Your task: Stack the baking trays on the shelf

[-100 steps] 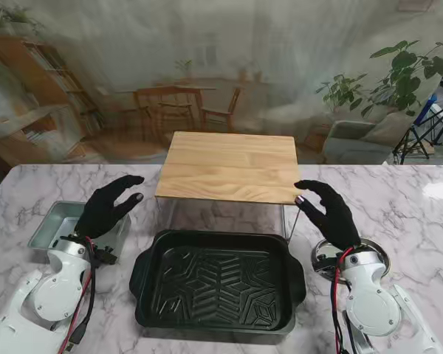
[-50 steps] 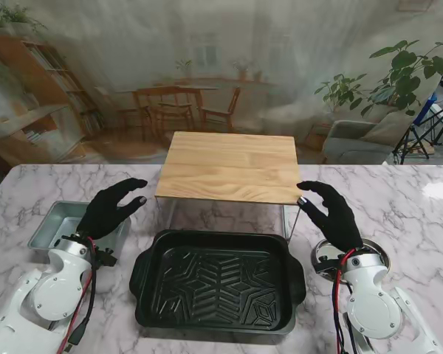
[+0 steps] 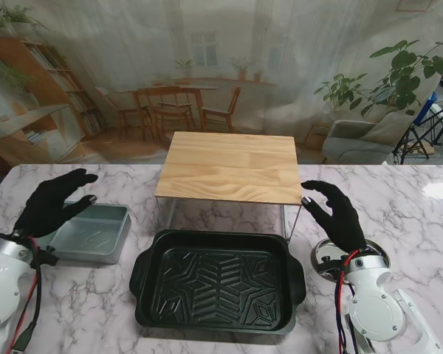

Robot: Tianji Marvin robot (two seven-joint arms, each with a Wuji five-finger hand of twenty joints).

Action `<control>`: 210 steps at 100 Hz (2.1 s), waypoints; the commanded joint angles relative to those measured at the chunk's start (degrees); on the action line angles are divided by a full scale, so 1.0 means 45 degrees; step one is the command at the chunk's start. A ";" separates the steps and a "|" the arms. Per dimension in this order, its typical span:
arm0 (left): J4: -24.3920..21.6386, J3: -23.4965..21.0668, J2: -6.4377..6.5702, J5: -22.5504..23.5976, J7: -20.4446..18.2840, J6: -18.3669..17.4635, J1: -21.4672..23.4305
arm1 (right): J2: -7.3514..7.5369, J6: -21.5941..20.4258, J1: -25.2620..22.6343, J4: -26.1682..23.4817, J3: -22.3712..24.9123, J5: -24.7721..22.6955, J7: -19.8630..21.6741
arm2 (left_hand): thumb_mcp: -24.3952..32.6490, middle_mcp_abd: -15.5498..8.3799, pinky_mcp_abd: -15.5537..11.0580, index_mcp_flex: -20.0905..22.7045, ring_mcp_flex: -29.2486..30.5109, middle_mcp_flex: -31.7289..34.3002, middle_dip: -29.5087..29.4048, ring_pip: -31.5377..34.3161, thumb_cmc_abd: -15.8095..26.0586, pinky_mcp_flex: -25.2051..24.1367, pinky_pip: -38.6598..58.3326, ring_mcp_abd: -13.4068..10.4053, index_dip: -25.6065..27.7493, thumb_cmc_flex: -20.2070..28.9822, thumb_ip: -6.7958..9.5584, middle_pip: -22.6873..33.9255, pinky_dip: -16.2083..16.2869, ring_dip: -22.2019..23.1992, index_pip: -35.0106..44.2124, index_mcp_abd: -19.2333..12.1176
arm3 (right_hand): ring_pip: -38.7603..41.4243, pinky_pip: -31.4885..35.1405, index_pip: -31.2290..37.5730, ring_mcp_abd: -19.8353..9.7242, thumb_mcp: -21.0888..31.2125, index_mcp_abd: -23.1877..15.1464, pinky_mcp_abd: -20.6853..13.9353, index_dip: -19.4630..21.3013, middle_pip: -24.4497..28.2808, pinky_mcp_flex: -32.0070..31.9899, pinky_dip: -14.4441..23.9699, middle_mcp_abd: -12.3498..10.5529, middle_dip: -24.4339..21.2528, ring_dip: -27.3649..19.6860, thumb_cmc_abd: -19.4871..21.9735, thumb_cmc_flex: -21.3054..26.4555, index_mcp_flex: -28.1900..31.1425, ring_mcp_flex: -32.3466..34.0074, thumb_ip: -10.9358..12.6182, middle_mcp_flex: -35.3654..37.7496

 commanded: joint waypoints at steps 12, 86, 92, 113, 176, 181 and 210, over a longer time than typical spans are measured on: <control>0.0322 -0.0408 0.0126 0.0281 0.0271 -0.0074 0.0335 | -0.0040 0.0005 -0.0002 0.0037 -0.0031 0.0007 -0.0010 | -0.0340 -0.0018 -0.0026 -0.0558 -0.0343 -0.0334 -0.0172 -0.0337 0.0155 -0.0083 -0.0284 -0.0115 -0.0102 -0.0096 -0.0308 -0.0341 -0.0178 -0.0164 -0.0262 0.0012 | -0.0046 -0.0215 0.0035 -0.0412 -0.0142 -0.0258 -0.0474 0.0123 0.0282 0.0039 0.0233 -0.0122 0.0122 0.0257 0.0055 -0.0340 -0.0071 0.0233 -0.0040 0.0220; 0.1338 0.0419 0.0544 0.2315 -0.0445 0.1286 0.0316 | -0.0069 0.0119 -0.0107 -0.0103 -0.0008 0.0026 -0.0121 | -0.0273 0.0092 -0.1141 -0.2376 -0.1527 -0.2688 -0.1905 -0.0627 -0.1975 -0.0160 -0.0707 -0.0198 -0.0949 -0.1568 -0.0241 -0.1546 -0.0923 -0.1057 -0.1417 0.0214 | -0.0026 -0.0219 0.0025 -0.0405 -0.0144 -0.0248 -0.0481 0.0152 0.0307 0.0037 0.0259 -0.0086 0.0136 0.0258 0.0051 -0.0350 -0.0102 0.0222 -0.0039 0.0222; 0.1433 0.0529 0.0587 0.2554 -0.0524 0.1399 0.0294 | -0.0071 0.0120 -0.0113 -0.0109 -0.0006 0.0030 -0.0125 | -0.0272 0.0123 -0.1393 -0.2358 -0.1552 -0.2699 -0.1850 -0.0644 -0.2298 -0.0199 -0.0774 -0.0357 -0.0965 -0.1552 -0.0213 -0.1555 -0.0974 -0.1081 -0.1389 0.0207 | -0.0024 -0.0218 0.0029 -0.0409 -0.0143 -0.0255 -0.0481 0.0155 0.0314 0.0037 0.0260 -0.0086 0.0139 0.0258 0.0055 -0.0349 -0.0098 0.0219 -0.0039 0.0224; 0.1516 0.0610 0.0787 0.3773 -0.0842 0.1676 0.0326 | -0.0093 0.0124 -0.0168 -0.0156 0.0015 0.0059 -0.0207 | -0.0340 0.0016 -0.2375 -0.2274 -0.0653 -0.1589 -0.1218 -0.0361 -0.4717 0.0225 -0.0296 -0.1154 -0.0811 -0.2066 -0.0287 -0.0949 -0.1004 -0.0895 -0.1073 0.1056 | -0.0020 -0.0193 0.0031 -0.0407 -0.0143 -0.0235 -0.0480 0.0161 0.0337 0.0038 0.0273 -0.0077 0.0150 0.0258 0.0056 -0.0340 -0.0106 0.0213 -0.0038 0.0216; 0.1108 0.0451 0.1153 0.5595 -0.2825 0.2270 0.0672 | -0.0114 0.0270 -0.0171 -0.0188 -0.0032 0.0065 -0.0290 | 0.2440 -0.2270 -0.1897 -0.2653 -0.0069 -0.1711 -0.0307 0.0418 -0.5433 0.1262 0.1402 -0.0116 0.0233 0.0362 0.1196 0.0372 -0.0379 -0.0055 -0.0398 -0.2021 | 0.0102 -0.0158 0.0126 -0.0429 0.0355 -0.0241 -0.0484 0.0212 0.0446 0.0030 0.0268 -0.0020 0.0195 0.0307 0.0512 0.0428 -0.0053 0.0277 -0.0008 0.0267; 0.1083 0.0468 0.1169 0.5606 -0.3028 0.2314 0.0683 | -0.0120 0.0295 -0.0172 -0.0193 -0.0042 0.0057 -0.0321 | 0.2594 -0.2235 -0.1919 -0.2594 -0.0035 -0.1691 -0.0291 0.0438 -0.5376 0.1269 0.1420 -0.0100 0.0256 0.0477 0.1312 0.0412 -0.0374 -0.0023 -0.0337 -0.2137 | 0.0117 -0.0161 0.0138 -0.0418 0.0420 -0.0239 -0.0475 0.0218 0.0473 0.0020 0.0264 -0.0024 0.0206 0.0312 0.0537 0.0471 -0.0065 0.0272 -0.0029 0.0284; 0.1081 0.0576 0.1251 0.5597 -0.3824 0.2275 0.0701 | -0.0153 0.0356 -0.0160 -0.0213 -0.0086 0.0125 -0.0433 | 0.3360 -0.2253 -0.1994 -0.2516 0.0100 -0.1661 -0.0287 0.0453 -0.5037 0.1256 0.1510 -0.0247 0.0318 0.0741 0.1814 0.0473 -0.0351 0.0118 -0.0102 -0.2400 | 0.0217 -0.0156 0.0221 -0.0424 0.0533 -0.0246 -0.0459 0.0254 0.0610 -0.0007 0.0250 -0.0010 0.0265 0.0347 0.0603 0.0398 -0.0038 0.0285 -0.0118 0.0323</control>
